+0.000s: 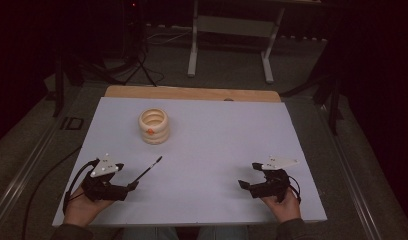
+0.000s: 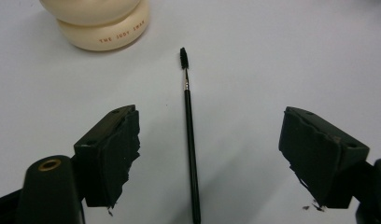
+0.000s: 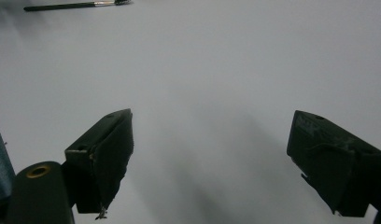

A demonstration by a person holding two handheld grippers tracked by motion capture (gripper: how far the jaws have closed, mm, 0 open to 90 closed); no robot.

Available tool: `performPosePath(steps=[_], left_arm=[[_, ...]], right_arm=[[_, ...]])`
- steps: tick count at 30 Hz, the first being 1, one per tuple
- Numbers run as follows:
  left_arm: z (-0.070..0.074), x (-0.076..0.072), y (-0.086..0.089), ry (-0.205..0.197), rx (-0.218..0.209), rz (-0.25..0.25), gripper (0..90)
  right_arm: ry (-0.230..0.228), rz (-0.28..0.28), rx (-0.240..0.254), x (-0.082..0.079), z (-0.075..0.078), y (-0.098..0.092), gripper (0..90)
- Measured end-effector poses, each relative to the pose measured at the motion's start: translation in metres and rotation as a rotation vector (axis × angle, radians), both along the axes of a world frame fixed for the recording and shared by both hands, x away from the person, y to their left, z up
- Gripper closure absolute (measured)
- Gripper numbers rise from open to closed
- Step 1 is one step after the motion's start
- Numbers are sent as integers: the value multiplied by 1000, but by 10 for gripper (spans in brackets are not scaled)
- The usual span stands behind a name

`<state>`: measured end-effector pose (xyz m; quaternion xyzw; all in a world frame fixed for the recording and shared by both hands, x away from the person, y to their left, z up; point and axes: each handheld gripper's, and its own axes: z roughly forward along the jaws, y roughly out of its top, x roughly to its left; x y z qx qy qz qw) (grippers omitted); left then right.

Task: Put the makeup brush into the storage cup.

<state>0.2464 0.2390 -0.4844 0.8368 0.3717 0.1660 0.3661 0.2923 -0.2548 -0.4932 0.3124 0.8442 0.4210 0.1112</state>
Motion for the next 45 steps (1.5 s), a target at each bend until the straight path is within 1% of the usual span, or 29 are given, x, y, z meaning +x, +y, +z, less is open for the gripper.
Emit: performPosePath(steps=[3, 5, 14, 17, 19, 21, 23, 26, 29, 31, 33, 35, 37, 39, 41, 42, 43, 45], left_arm=[[0, 2, -1, 1, 10, 0, 208], [1, 3, -2, -3, 18, 9, 207], [2, 5, -5, 6, 34, -8, 231], [3, 7, -7, 7, 48, -15, 241], [3, 9, -8, 8, 53, -21, 259], [3, 12, -9, 13, 53, -15, 263], [4, 14, -10, 15, 38, -13, 279], [5, 18, -13, 20, 45, -13, 302], [4, 24, -18, 31, 81, -15, 316], [3, 27, -22, 39, 108, -18, 325], [2, 34, -26, 60, 137, -17, 356], [2, 40, -29, 81, 144, -17, 369], [1, 47, -32, 96, 164, -15, 392], [0, 52, -35, 122, 175, -31, 421], [-2, 57, -39, 149, 204, -45, 444], [-2, 57, -39, 149, 204, -45, 456], [-5, 61, -43, 174, 224, -63, 456], [-7, 64, -47, 199, 243, -73, 485]], right_arm=[[1, 0, 2, 0, 0, -1, 145], [1, -2, 2, 0, 0, -1, 145], [-1, -7, 3, -1, 1, -1, 145], [-4, -9, -4, -3, 2, -2, 145], [-3, -13, -1, -4, 2, -2, 145], [-2, -16, -1, -4, 3, -1, 144], [-1, -17, -4, -4, 3, -1, 145], [-3, -15, -12, -4, 3, 0, 145], [-14, -16, -25, -4, 4, 1, 145], [-15, -16, -23, -4, 4, 1, 145], [-13, -17, -17, -3, 4, 1, 145], [-10, -16, -14, -3, 4, 2, 145], [-17, -12, -22, -3, 5, 2, 145], [-22, -9, -24, -4, 6, 3, 145], [-26, -6, -23, -4, 6, 3, 145], [-26, -6, -23, -4, 6, 3, 145], [-25, -5, -20, -4, 7, 3, 145], [-23, -3, -19, -4, 7, 3, 145]])
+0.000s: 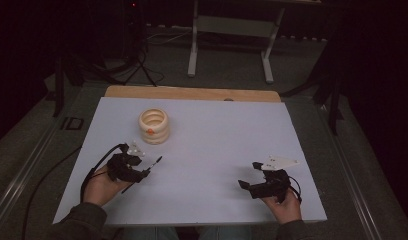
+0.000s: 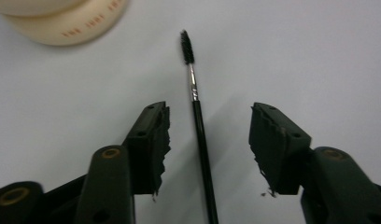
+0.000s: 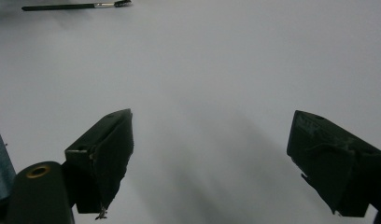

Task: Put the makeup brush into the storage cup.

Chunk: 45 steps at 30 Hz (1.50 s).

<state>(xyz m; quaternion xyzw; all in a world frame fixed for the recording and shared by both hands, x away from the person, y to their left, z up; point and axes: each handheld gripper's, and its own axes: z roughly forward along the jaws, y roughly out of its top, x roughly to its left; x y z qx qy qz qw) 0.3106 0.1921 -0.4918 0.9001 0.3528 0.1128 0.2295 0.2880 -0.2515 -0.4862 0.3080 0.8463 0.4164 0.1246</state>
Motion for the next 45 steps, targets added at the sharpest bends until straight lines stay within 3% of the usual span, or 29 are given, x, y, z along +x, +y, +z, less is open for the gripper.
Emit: performPosePath(steps=[7, 19, 27, 33, 37, 45], left_arm=[[-7, 15, -10, 89, 64, 6, 553], [-16, 27, -17, 183, 126, 30, 705], [-16, 31, -20, 220, 134, 36, 800], [-17, 39, -15, 283, 100, 50, 855], [-16, 40, -18, 285, 128, 43, 859], [-15, 38, -19, 260, 138, 36, 861]], right_arm=[[-4, 4, 1, 0, 1, 1, 145], [-8, 5, 6, 0, 1, 1, 145], [-4, 3, 12, 1, 1, 3, 145], [-7, 4, 1, 0, 1, 4, 145], [-6, -2, 6, 1, 0, 3, 145], [-2, -4, 9, 1, -1, 3, 145]])
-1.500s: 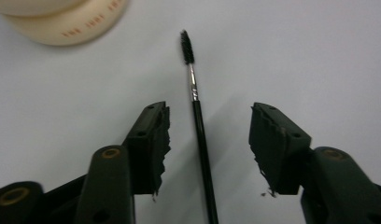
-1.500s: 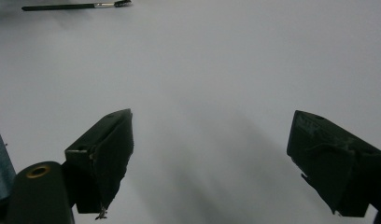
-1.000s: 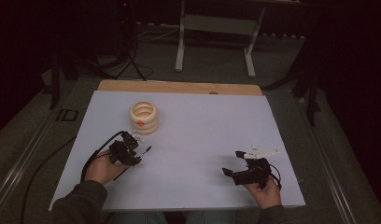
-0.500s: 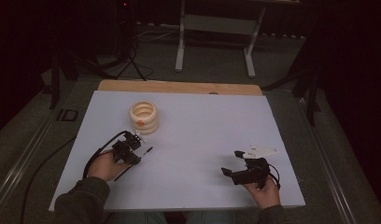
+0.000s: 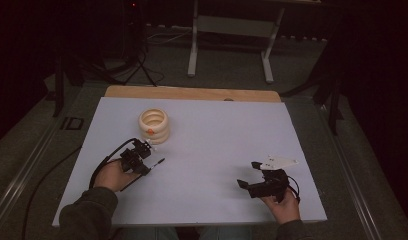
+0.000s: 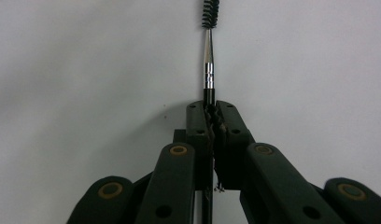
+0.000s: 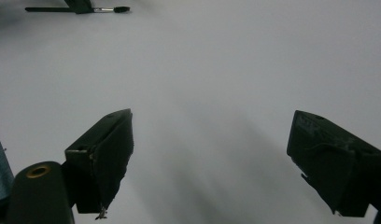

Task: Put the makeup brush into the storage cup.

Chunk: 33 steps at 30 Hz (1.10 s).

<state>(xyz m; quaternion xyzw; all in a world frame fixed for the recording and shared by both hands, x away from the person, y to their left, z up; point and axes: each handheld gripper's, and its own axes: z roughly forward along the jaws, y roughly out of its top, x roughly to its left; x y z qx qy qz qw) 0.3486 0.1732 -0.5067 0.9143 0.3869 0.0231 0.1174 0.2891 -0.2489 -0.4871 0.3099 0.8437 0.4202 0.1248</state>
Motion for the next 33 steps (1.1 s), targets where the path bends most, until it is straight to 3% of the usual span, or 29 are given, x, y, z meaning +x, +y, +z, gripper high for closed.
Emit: performPosePath(steps=[7, 16, 25, 33], left_arm=[[1, -2, 7, -22, -5, 17, 861], [9, -7, 18, -58, -74, 36, 861], [24, -19, 23, -130, -213, 29, 861], [27, -31, 26, -186, -328, 19, 861]], right_arm=[[10, 1, 10, 0, -1, 0, 145], [14, 6, 14, 0, -2, 3, 144], [30, 11, 44, 1, 0, 5, 145], [49, 34, 81, 3, 6, 12, 144]])
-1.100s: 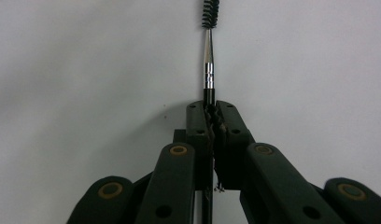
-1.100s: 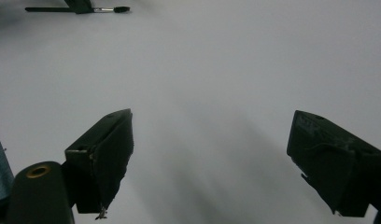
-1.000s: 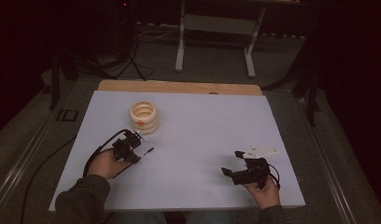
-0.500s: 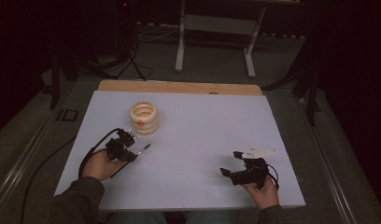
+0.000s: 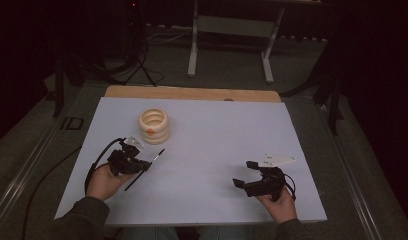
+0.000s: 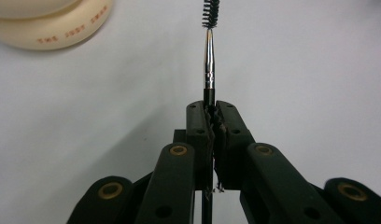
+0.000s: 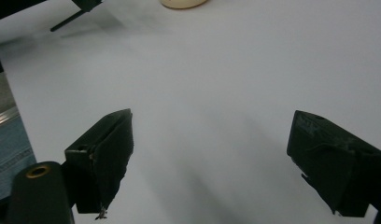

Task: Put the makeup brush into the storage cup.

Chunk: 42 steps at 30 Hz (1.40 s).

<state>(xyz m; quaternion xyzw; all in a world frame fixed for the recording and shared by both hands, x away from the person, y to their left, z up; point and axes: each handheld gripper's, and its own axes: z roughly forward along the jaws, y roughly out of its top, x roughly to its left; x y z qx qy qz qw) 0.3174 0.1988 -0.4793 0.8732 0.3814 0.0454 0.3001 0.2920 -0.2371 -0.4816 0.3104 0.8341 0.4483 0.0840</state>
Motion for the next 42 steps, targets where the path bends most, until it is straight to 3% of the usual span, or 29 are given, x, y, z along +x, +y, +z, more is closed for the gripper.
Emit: performPosePath(steps=[7, 11, 19, 27, 42], left_arm=[[5, -9, 2, -37, -96, -2, 861], [8, -13, 0, -61, -122, -13, 861], [14, -20, 0, -98, -184, -31, 861], [17, -22, -4, -130, -204, -52, 860], [28, -24, -14, -174, -246, -83, 861]], right_arm=[[-12, 54, 11, 1, 9, 11, 144], [-4, 70, 23, 3, 11, 17, 144], [-17, 118, -2, 6, 16, 33, 144], [-41, 155, -18, 11, 21, 53, 144], [-56, 205, -6, 19, 25, 81, 145]])
